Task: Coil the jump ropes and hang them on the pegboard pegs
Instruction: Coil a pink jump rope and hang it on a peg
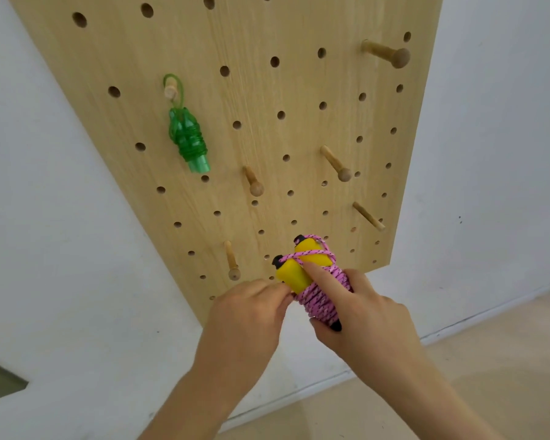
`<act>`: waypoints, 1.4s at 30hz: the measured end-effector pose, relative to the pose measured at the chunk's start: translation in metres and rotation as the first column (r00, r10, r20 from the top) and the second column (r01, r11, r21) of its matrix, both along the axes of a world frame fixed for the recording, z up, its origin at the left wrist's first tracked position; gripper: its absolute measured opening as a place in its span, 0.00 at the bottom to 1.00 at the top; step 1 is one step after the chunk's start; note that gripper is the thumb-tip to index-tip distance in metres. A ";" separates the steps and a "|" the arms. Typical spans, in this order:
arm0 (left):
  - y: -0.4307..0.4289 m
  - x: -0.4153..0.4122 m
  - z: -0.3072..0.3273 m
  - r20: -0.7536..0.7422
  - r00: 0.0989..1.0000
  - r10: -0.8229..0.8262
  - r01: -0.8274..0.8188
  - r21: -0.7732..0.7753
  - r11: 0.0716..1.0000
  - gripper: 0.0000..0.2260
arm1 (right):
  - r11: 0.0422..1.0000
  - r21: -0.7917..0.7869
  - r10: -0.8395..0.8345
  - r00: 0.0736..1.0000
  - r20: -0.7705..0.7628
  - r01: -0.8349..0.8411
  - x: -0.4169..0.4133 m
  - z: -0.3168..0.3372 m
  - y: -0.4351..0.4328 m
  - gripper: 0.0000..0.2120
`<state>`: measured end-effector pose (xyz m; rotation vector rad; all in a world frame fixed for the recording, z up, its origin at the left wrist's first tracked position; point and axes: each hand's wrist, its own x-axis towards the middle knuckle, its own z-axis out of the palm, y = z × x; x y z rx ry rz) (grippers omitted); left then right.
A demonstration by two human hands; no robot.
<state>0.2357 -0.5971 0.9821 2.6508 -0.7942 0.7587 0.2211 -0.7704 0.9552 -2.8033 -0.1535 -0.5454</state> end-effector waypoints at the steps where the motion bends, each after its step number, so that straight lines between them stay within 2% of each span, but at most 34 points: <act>1: 0.004 0.001 0.000 0.066 0.996 -0.052 0.048 0.063 0.997 0.11 | 0.999 -0.029 0.022 1.000 0.017 -0.021 -0.001 0.001 0.001 0.38; 3: 0.008 0.003 0.005 0.079 0.990 -0.113 0.110 0.041 0.993 0.07 | 0.997 -0.060 0.056 0.998 0.036 -0.054 -0.004 0.002 0.004 0.39; 4: 0.007 0.002 0.012 0.027 0.994 -0.103 0.105 -0.074 0.992 0.05 | 0.995 -0.071 0.068 0.997 0.043 -0.065 -0.006 0.004 0.004 0.39; 5: 0.004 0.000 0.020 -0.066 0.995 -0.078 0.059 -0.255 0.965 0.05 | 0.994 -0.072 0.080 0.996 0.033 -0.078 -0.009 0.009 0.004 0.39; 6: 0.001 -0.001 0.025 -0.187 0.979 -0.075 -0.019 -0.454 0.891 0.06 | 0.995 -0.059 0.086 0.996 -0.001 -0.086 -0.012 0.016 0.004 0.39; 8: -0.002 -0.002 0.031 -0.368 0.918 -0.148 -0.195 -0.744 0.639 0.05 | 0.993 0.016 0.121 0.989 -0.090 -0.120 -0.017 0.031 0.002 0.37; 10: 0.002 -0.002 0.032 -0.408 0.873 -0.268 -0.293 -0.877 0.380 0.03 | 0.956 0.220 0.229 0.960 -0.159 -0.192 -0.021 0.038 -0.001 0.37; 11: 0.006 -0.001 0.029 -0.391 0.850 -0.353 -0.325 -0.917 0.232 0.04 | 0.907 0.362 0.290 0.942 -0.171 -0.214 -0.022 0.038 -0.002 0.36; 12: 0.010 0.000 0.025 -0.345 0.817 -0.462 -0.350 -0.933 0.078 0.05 | 0.807 0.551 0.356 0.919 -0.168 -0.212 -0.021 0.039 -0.005 0.36; 13: 0.014 0.000 0.021 -0.272 0.776 -0.569 -0.369 -0.928 -0.059 0.08 | 0.642 0.748 0.423 0.892 -0.160 -0.170 -0.019 0.038 -0.006 0.35; 14: 0.018 0.001 0.018 -0.198 0.740 -0.643 -0.385 -0.908 -0.163 0.13 | 0.431 0.898 0.490 0.859 -0.148 -0.091 -0.017 0.034 -0.008 0.34; 15: 0.022 0.002 0.015 -0.152 0.712 -0.685 -0.400 -0.890 -0.218 0.18 | 0.236 0.972 0.544 0.827 -0.141 0.011 -0.015 0.029 -0.009 0.33; 16: 0.025 0.003 0.011 -0.134 0.701 -0.701 -0.407 -0.882 -0.239 0.21 | 0.083 0.992 0.582 0.804 -0.123 0.091 -0.013 0.023 -0.009 0.31; 17: 0.029 0.004 0.009 -0.128 0.702 -0.701 -0.408 -0.879 -0.248 0.22 | -0.022 0.990 0.608 0.788 -0.095 0.137 -0.011 0.017 -0.009 0.30; 19: 0.035 0.007 0.002 -0.151 0.734 -0.662 -0.391 -0.891 -0.231 0.19 | -0.174 0.964 0.641 0.767 -0.045 0.202 -0.008 0.006 -0.008 0.29; 20: 0.039 0.008 -0.002 -0.191 0.761 -0.620 -0.378 -0.907 -0.186 0.15 | -0.236 0.942 0.643 0.765 -0.032 0.238 -0.008 0.000 -0.009 0.30; 21: 0.043 0.009 -0.004 -0.245 0.787 -0.566 -0.369 -0.922 -0.114 0.11 | -0.284 0.920 0.642 0.766 -0.027 0.270 -0.008 -0.004 -0.009 0.31; 22: 0.046 0.010 -0.006 -0.317 0.808 -0.497 -0.366 -0.931 -0.002 0.08 | -0.317 0.902 0.638 0.769 -0.026 0.293 -0.008 -0.008 -0.010 0.31; 24: 0.051 0.010 -0.006 -0.445 0.825 -0.349 -0.368 -0.891 0.266 0.09 | -0.336 0.892 0.640 0.768 -0.020 0.303 -0.010 -0.013 -0.010 0.30; 25: 0.052 0.011 -0.006 -0.465 0.828 -0.312 -0.370 -0.873 0.318 0.10 | -0.329 0.897 0.648 0.761 -0.015 0.297 -0.010 -0.015 -0.009 0.30; 26: 0.052 0.012 -0.006 -0.470 0.826 -0.312 -0.379 -0.871 0.312 0.11 | -0.320 0.903 0.656 0.755 -0.008 0.287 -0.010 -0.017 -0.007 0.30; 27: 0.051 0.012 -0.005 -0.468 0.809 -0.356 -0.401 -0.882 0.249 0.12 | -0.312 0.909 0.661 0.750 -0.002 0.276 -0.010 -0.017 -0.005 0.30; 29: 0.046 0.011 -0.004 -0.415 0.756 -0.507 -0.447 -0.892 0.064 0.09 | -0.295 0.924 0.668 0.744 0.016 0.244 -0.009 -0.017 -0.001 0.32; 30: 0.045 0.012 -0.006 -0.407 0.725 -0.555 -0.464 -0.885 0.043 0.07 | -0.290 0.930 0.669 0.743 0.027 0.227 -0.008 -0.016 0.000 0.34; 31: 0.047 0.012 -0.009 -0.455 0.682 -0.572 -0.477 -0.870 0.123 0.10 | -0.281 0.937 0.666 0.745 0.036 0.206 -0.007 -0.014 0.000 0.37; 32: 0.051 0.013 -0.014 -0.550 0.632 -0.546 -0.469 -0.832 0.296 0.16 | -0.258 0.949 0.663 0.747 0.037 0.182 -0.006 -0.012 -0.001 0.39; 33: 0.055 0.011 -0.016 -0.657 0.580 -0.482 -0.410 -0.747 0.523 0.21 | -0.221 0.963 0.662 0.749 0.032 0.154 -0.005 -0.008 -0.003 0.40; 34: 0.057 0.008 -0.017 -0.749 0.525 -0.405 -0.313 -0.612 0.726 0.22 | -0.183 0.975 0.664 0.747 0.028 0.126 -0.004 -0.005 -0.006 0.40; 35: 0.058 0.005 -0.018 -0.817 0.463 -0.343 -0.206 -0.476 0.855 0.20 | -0.157 0.982 0.672 0.740 0.032 0.101 -0.003 -0.001 -0.008 0.38; 36: 0.059 0.003 -0.018 -0.861 0.408 -0.304 -0.139 -0.387 0.912 0.16 | -0.148 0.986 0.683 0.730 0.042 0.082 -0.001 0.002 -0.011 0.37; 38: 0.058 0.001 -0.015 -0.882 0.375 -0.285 -0.109 -0.348 0.931 0.07 | -0.198 0.976 0.707 0.703 0.081 0.087 0.002 0.006 -0.016 0.35; 40: 0.067 0.004 -0.013 -0.835 0.442 -0.328 -0.115 -0.415 0.902 0.10 | -0.334 0.930 0.728 0.668 0.152 0.152 0.003 0.005 -0.021 0.33; 42: 0.080 0.009 -0.012 -0.765 0.509 -0.396 -0.158 -0.535 0.830 0.13 | -0.498 0.830 0.741 0.621 0.256 0.251 0.004 0.001 -0.024 0.31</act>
